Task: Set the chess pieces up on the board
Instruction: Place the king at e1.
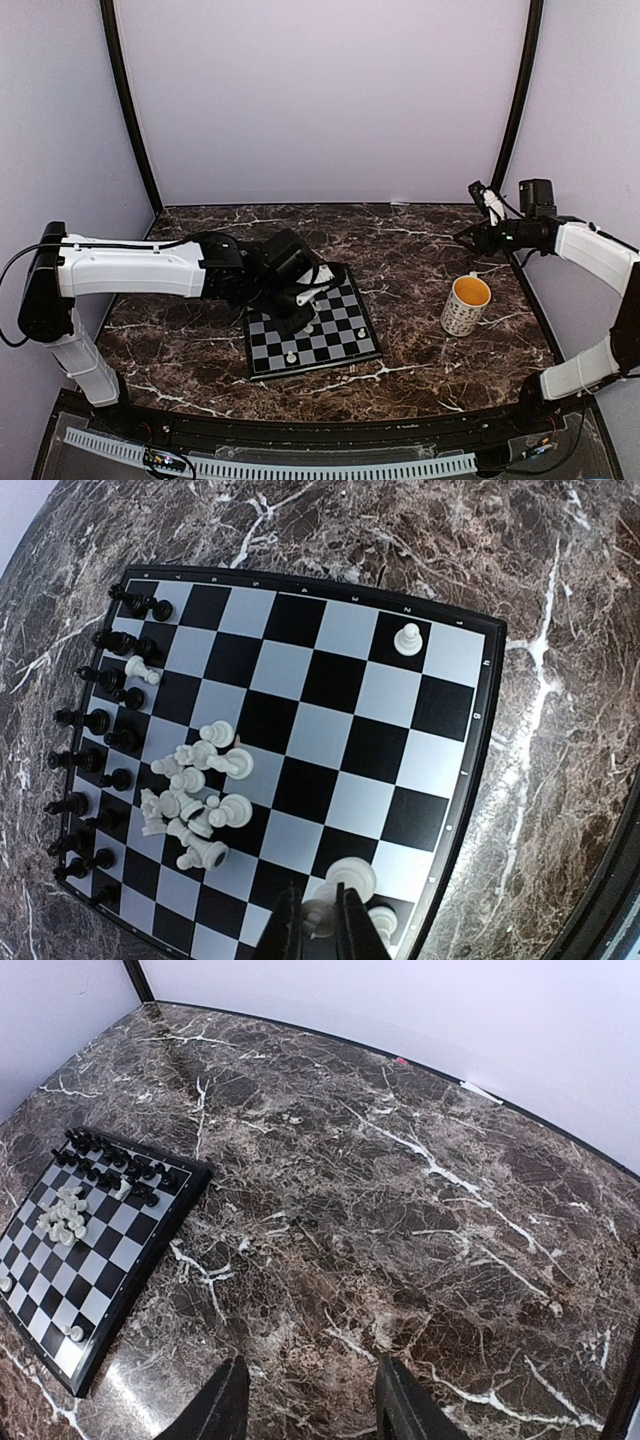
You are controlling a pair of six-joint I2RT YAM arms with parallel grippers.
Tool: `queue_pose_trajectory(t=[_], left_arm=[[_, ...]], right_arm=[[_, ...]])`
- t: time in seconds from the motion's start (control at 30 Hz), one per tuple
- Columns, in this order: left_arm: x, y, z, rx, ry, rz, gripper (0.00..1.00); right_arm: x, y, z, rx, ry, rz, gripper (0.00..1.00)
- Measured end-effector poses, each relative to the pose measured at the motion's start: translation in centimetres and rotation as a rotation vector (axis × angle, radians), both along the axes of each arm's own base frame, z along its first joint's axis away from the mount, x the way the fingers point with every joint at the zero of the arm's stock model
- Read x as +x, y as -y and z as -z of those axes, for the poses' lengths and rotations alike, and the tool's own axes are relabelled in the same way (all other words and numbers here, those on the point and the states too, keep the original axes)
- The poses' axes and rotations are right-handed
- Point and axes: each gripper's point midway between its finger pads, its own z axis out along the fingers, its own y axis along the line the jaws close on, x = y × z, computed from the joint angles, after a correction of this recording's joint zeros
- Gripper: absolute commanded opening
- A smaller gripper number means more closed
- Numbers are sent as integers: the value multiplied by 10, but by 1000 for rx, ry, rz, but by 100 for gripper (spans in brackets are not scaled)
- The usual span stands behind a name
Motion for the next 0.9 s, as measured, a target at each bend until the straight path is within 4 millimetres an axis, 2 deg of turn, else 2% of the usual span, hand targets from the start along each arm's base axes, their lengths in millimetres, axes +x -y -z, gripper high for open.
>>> queue_pose_trajectory(t=[0.17, 0.43, 0.9], left_arm=[[-7, 4, 16, 58, 17, 16, 0], [-22, 12, 24, 73, 17, 48, 0], [-26, 3, 55, 138, -17, 40, 0]], right_arm=[[1, -1, -4, 3, 24, -4, 45], [0, -1, 0, 2, 18, -5, 45], [-2, -2, 1, 5, 18, -17, 45]])
